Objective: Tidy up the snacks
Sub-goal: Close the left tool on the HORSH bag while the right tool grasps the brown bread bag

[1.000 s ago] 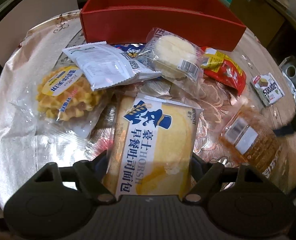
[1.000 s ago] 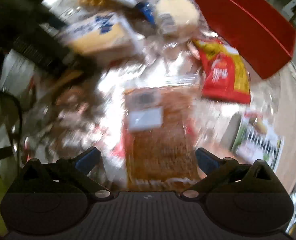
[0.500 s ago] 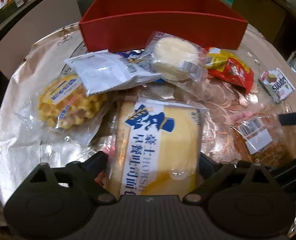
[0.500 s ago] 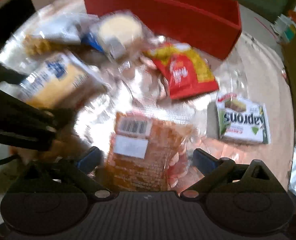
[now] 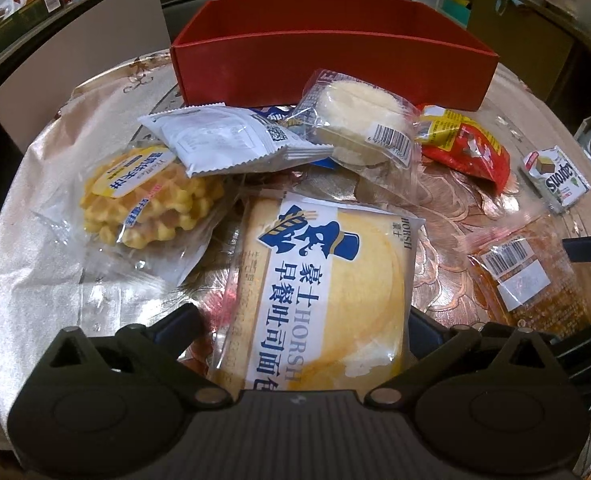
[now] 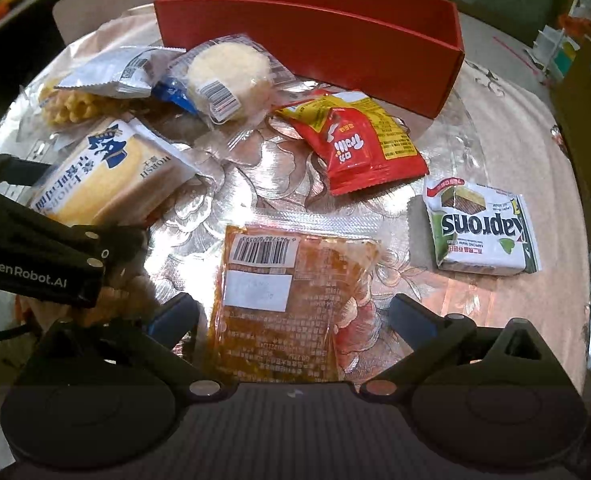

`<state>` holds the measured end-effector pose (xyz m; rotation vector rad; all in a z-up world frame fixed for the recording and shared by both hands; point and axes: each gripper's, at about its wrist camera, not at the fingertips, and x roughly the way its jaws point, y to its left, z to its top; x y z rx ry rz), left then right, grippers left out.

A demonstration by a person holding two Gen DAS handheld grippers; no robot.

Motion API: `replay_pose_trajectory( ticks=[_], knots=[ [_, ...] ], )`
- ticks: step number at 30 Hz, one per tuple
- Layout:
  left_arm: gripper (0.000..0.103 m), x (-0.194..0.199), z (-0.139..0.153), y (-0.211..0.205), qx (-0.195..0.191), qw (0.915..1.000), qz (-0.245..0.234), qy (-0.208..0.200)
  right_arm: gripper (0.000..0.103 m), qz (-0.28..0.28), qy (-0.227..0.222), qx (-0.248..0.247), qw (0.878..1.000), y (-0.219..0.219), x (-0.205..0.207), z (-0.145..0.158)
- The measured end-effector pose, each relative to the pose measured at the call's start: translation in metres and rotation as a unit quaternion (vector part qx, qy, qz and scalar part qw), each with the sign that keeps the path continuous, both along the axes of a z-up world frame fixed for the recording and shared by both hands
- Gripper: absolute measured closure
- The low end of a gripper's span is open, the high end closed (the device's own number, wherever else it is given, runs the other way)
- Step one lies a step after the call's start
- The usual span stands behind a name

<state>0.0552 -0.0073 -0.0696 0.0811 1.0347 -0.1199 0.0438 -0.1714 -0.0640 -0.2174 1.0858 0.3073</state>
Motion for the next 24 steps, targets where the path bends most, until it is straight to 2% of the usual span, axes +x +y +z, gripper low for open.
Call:
replay_pose_trajectory(
  ticks=[2, 5, 6, 7, 13, 15, 19, 24],
  knots=[
    [0.003, 0.0, 0.0, 0.0, -0.001, 1.0, 0.0, 0.001, 0.0, -0.008, 0.0, -0.005, 1.0, 0.001, -0.001, 0.0],
    [0.008, 0.0, 0.002, 0.001, -0.003, 1.0, 0.001, 0.005, 0.009, -0.017, -0.002, -0.006, 1.0, 0.001, -0.008, 0.004],
    [0.015, 0.0, 0.004, 0.001, -0.005, 1.0, 0.001, 0.006, 0.017, -0.019, -0.005, -0.006, 1.0, 0.001, -0.011, 0.006],
    [0.029, -0.001, 0.007, 0.0, -0.005, 1.0, -0.003, 0.005, 0.027, -0.02, -0.01, -0.007, 1.0, 0.001, -0.014, 0.008],
    [0.036, -0.008, 0.015, -0.005, -0.009, 0.9999, -0.007, 0.01, 0.047, -0.047, -0.007, 0.013, 0.999, -0.006, -0.021, 0.018],
    [0.036, -0.016, 0.02, -0.001, -0.019, 0.9998, -0.004, 0.008, 0.049, -0.055, -0.007, 0.025, 0.998, -0.009, -0.025, 0.022],
    [0.037, -0.032, 0.035, 0.004, -0.01, 0.9998, 0.015, -0.004, 0.049, -0.065, -0.02, 0.026, 0.997, -0.012, -0.037, 0.029],
    [0.037, -0.034, 0.059, 0.002, 0.001, 0.9995, 0.009, -0.029, 0.05, -0.083, -0.044, 0.047, 0.995, -0.017, -0.047, 0.049]
  ],
)
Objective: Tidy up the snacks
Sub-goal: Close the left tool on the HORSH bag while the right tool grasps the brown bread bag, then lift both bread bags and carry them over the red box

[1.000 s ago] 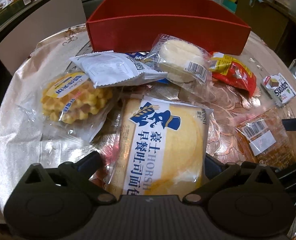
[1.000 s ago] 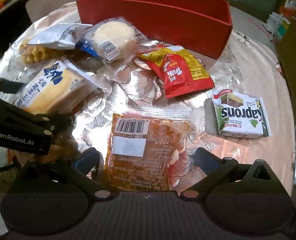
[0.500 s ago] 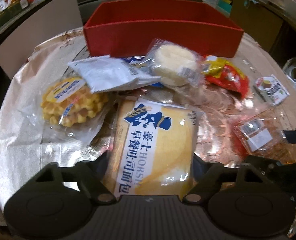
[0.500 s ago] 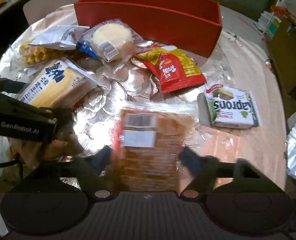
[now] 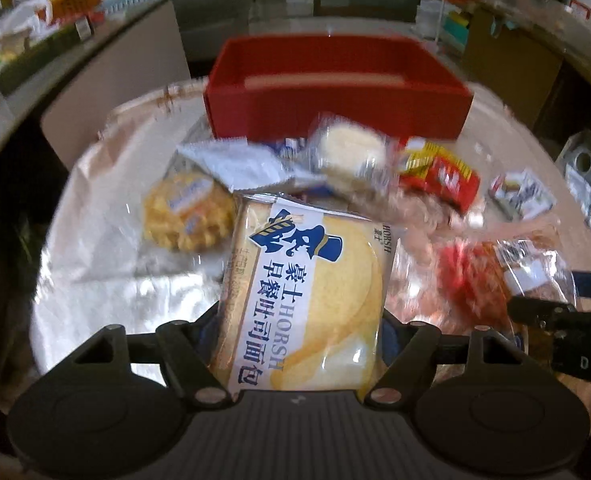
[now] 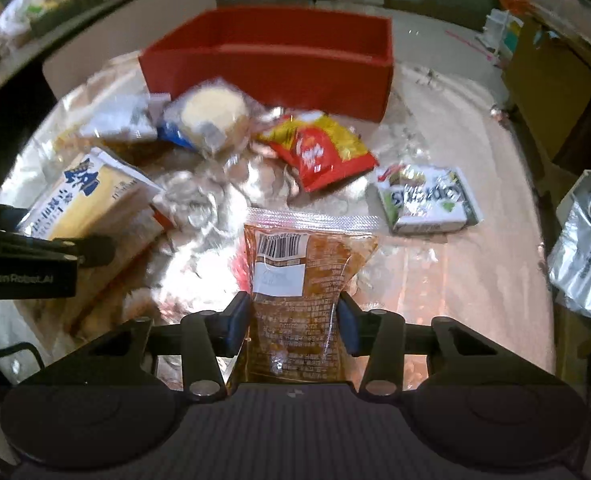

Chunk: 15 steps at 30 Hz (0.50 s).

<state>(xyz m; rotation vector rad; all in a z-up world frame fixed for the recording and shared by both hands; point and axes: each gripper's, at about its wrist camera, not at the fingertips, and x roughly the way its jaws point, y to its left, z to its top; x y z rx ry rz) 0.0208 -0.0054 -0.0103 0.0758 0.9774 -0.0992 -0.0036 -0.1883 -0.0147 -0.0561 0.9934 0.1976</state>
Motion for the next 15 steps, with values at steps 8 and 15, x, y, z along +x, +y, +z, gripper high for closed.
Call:
replay_pose_trajectory(
  ticks=[8, 15],
  knots=[
    [0.037, 0.022, 0.021, 0.001, -0.033, 0.9991, 0.015, -0.023, 0.05, -0.022, -0.035, 0.049, 0.998, -0.011, 0.012, 0.03],
    [0.037, 0.039, 0.038, -0.007, -0.028, 0.9989, 0.009, -0.038, 0.05, -0.015, -0.084, 0.098, 0.992, -0.01, 0.035, 0.066]
  ],
)
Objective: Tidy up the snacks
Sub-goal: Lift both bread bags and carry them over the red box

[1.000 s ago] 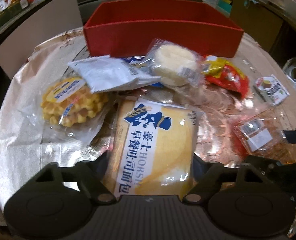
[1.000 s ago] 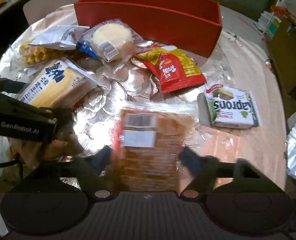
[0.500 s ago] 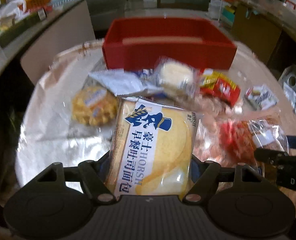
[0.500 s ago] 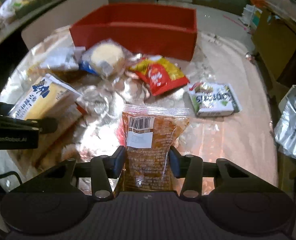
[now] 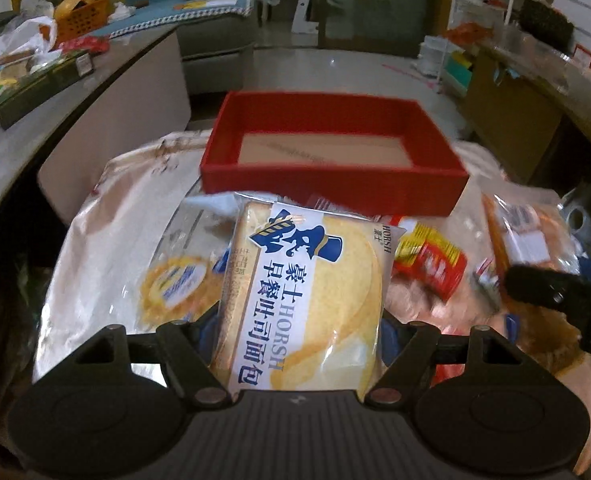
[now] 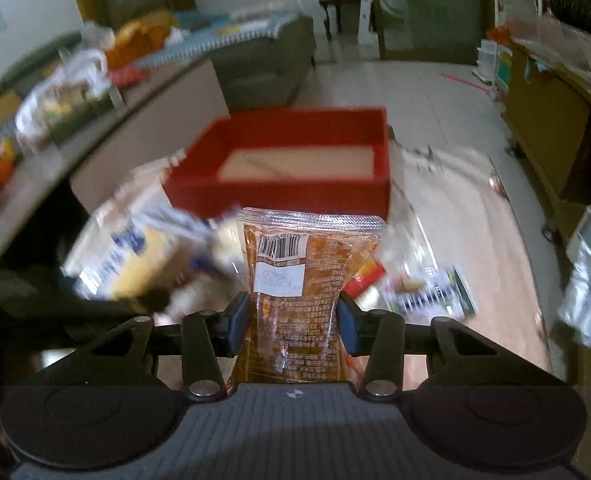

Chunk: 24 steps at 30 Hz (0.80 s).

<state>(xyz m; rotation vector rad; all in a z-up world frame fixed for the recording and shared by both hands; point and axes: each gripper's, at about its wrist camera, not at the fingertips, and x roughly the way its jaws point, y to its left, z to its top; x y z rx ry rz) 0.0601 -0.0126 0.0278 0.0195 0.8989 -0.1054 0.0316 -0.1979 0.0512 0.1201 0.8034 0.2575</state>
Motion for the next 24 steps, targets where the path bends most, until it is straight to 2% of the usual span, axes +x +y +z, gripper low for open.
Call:
replay_pose_trajectory(
  ticks=[4, 12, 24],
  knots=[
    [0.037, 0.016, 0.01, -0.005, 0.013, 0.9993, -0.001, -0.034, 0.05, 0.002, -0.017, 0.01, 1.0, 0.004, 0.012, 0.008],
    [0.037, 0.04, 0.018, -0.001, -0.02, 0.9989, 0.007, -0.041, 0.05, -0.005, -0.021, -0.002, 1.0, 0.003, 0.036, 0.012],
    [0.037, 0.043, 0.035, -0.007, -0.037, 0.9976, -0.007, -0.058, 0.05, -0.003, -0.031, 0.0, 1.0, -0.002, 0.047, 0.018]
  ],
)
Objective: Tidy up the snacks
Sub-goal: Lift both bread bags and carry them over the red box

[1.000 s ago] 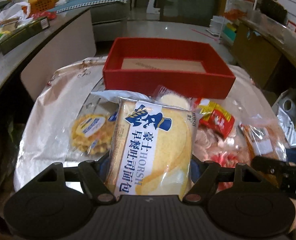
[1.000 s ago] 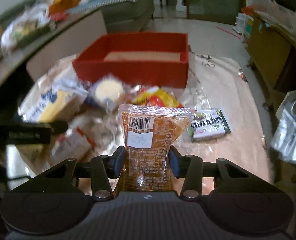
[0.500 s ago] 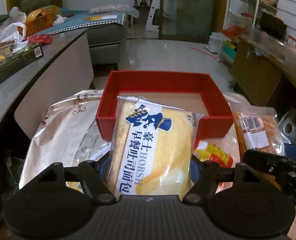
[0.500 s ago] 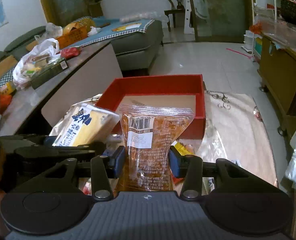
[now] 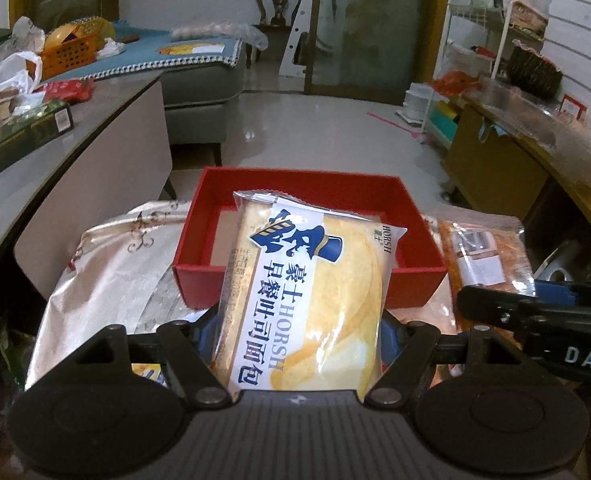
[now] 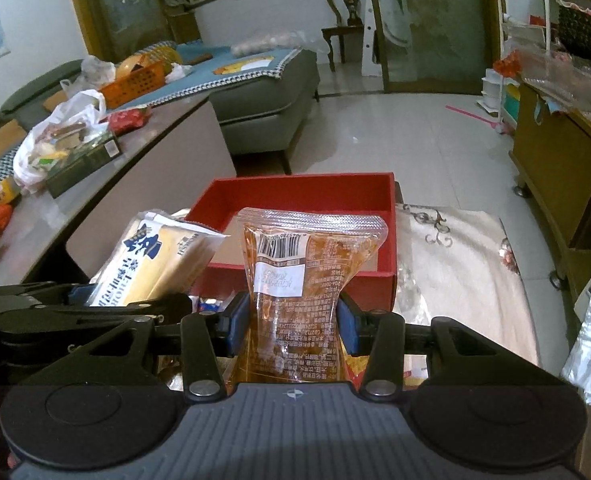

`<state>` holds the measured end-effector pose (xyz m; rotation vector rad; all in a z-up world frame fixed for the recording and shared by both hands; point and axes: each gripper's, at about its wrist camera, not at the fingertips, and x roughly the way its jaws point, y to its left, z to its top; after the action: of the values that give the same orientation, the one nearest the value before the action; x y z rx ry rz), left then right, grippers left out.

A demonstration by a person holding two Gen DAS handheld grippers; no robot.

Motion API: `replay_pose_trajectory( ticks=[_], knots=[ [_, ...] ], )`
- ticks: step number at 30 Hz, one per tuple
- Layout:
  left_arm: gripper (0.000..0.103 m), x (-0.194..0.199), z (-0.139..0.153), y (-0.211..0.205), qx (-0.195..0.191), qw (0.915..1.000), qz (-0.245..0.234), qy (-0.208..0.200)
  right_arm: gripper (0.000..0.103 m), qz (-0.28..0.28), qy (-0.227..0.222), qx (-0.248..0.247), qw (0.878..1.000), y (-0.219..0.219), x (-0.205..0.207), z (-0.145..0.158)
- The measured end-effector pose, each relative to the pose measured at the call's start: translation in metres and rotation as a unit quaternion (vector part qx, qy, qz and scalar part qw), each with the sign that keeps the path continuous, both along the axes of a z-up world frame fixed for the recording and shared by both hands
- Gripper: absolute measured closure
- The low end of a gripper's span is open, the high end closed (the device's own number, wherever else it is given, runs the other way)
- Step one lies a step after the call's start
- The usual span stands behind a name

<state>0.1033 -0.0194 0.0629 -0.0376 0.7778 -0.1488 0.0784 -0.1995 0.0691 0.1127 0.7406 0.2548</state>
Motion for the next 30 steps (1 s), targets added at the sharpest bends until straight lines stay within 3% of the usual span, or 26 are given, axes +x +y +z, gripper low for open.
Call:
replay_pose_trajectory(
  ticks=[30],
  knots=[
    [0.037, 0.072, 0.006, -0.016, 0.026, 0.9985, 0.028, -0.04, 0.049, -0.015, -0.011, 0.002, 1.0, 0.0, 0.074, 0.008]
  ],
)
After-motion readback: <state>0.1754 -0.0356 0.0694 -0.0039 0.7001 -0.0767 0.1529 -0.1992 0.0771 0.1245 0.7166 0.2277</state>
